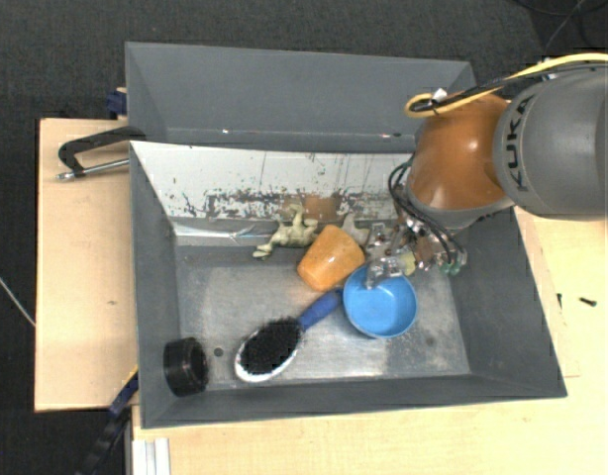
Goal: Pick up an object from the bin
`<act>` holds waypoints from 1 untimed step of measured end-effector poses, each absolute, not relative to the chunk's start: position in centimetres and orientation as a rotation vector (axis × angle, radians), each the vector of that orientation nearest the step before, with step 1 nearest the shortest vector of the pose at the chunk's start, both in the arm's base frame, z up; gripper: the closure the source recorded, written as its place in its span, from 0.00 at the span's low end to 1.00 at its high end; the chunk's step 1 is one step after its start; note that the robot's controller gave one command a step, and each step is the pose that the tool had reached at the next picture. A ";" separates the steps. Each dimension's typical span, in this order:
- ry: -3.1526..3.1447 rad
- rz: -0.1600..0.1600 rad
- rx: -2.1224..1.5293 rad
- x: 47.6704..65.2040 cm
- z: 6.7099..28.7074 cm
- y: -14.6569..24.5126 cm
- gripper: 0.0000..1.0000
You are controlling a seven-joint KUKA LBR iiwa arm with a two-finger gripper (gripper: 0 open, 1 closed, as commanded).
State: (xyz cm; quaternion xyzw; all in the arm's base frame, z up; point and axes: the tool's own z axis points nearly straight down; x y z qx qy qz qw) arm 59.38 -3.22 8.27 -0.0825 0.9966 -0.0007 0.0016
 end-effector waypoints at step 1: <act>3.117 -0.001 -0.224 59.2 23.4 -1.9 1.00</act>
Offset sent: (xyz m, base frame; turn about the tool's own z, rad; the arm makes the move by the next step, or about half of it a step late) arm -0.0051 0.0125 0.1446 0.0220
